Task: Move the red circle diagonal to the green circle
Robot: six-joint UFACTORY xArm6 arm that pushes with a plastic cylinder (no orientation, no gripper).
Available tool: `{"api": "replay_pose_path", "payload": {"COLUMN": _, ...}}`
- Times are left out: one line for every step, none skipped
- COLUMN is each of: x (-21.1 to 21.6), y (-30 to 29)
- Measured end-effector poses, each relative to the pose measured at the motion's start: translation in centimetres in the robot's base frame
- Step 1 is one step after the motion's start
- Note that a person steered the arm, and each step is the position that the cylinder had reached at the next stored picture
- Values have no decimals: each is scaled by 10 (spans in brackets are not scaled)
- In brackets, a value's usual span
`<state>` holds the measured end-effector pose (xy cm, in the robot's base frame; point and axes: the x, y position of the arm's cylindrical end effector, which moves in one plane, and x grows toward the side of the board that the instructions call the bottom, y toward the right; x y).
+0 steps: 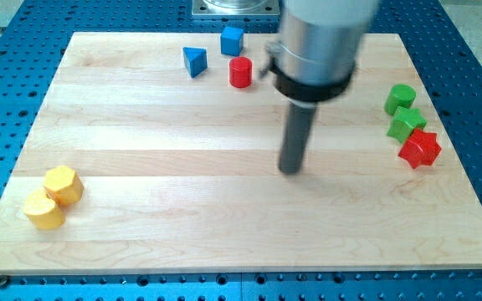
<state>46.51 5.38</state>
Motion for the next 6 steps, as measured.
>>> {"api": "replay_pose_path", "payload": {"x": -68, "y": -32}}
{"api": "replay_pose_path", "payload": {"x": -109, "y": -89}}
{"api": "replay_pose_path", "payload": {"x": -156, "y": -87}}
{"api": "replay_pose_path", "payload": {"x": -159, "y": -15}}
{"api": "replay_pose_path", "payload": {"x": -148, "y": 60}}
{"api": "replay_pose_path", "payload": {"x": -182, "y": 27}}
